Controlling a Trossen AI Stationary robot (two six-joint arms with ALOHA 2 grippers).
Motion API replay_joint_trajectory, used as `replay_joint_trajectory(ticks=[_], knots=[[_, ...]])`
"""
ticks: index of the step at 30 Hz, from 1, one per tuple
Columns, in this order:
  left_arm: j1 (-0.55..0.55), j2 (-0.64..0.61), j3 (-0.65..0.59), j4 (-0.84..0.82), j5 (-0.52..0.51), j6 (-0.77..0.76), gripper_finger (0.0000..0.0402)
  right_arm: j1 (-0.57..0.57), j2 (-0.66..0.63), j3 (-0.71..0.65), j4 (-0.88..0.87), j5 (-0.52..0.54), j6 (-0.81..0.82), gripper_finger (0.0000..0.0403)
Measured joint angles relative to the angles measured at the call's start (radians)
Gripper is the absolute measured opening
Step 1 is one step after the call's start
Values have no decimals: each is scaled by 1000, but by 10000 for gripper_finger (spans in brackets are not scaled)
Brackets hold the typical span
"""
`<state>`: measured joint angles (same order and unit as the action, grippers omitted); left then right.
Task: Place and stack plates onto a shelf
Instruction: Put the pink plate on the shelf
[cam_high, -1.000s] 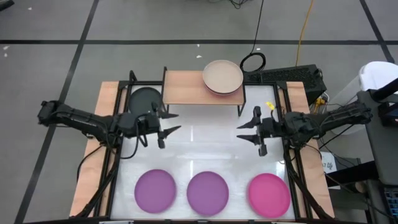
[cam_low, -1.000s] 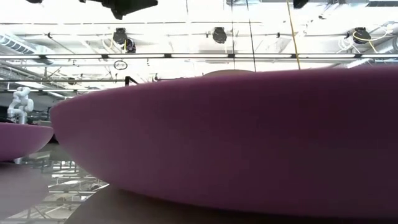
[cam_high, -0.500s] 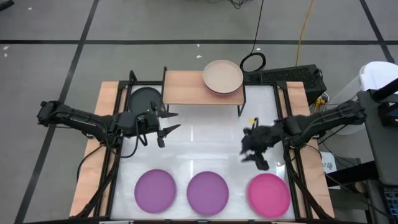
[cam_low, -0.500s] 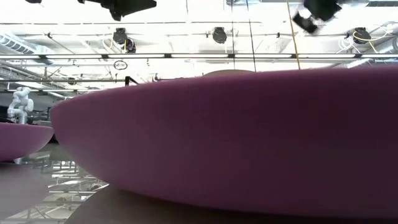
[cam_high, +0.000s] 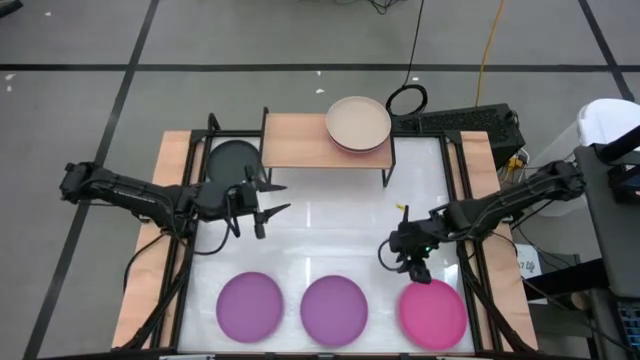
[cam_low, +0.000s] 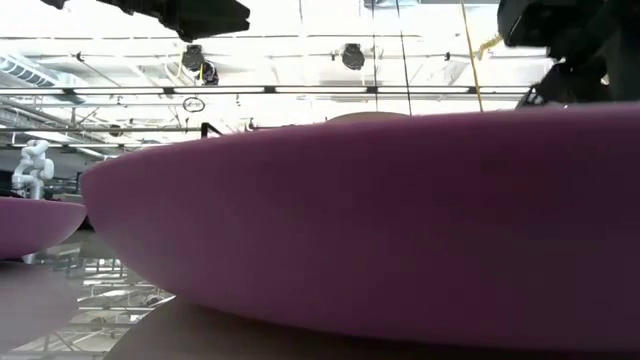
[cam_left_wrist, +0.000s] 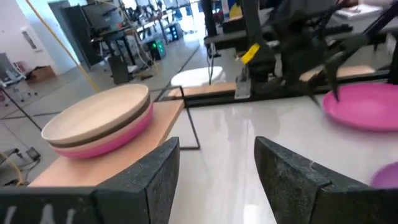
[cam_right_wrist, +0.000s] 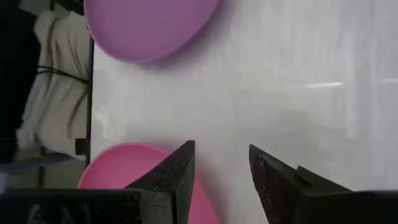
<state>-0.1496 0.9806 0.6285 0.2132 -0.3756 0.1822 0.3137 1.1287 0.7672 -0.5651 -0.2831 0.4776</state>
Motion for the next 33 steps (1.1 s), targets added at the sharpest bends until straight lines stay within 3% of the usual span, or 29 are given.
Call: replay_joint_trajectory(ticks=[6, 11, 17, 20, 28, 33], knots=[[21, -37, -3, -86, -29, -29, 214, 59, 38, 56, -110, 101, -41, 132], [31, -115, -3, -128, -60, -58, 214, 113, 63, 57, -190, 100, 17, 132], [30, -125, -3, -136, -41, -76, 214, 155, 108, 57, -200, 101, 60, 132], [30, -121, -39, -105, -32, -78, 214, 181, 135, 57, -195, 101, 61, 132], [60, -162, -219, 204, -30, -56, 214, 234, 224, 58, -193, 99, 61, 132], [66, -185, -233, 209, -30, -65, 214, 262, 258, 57, -169, 98, 61, 132]])
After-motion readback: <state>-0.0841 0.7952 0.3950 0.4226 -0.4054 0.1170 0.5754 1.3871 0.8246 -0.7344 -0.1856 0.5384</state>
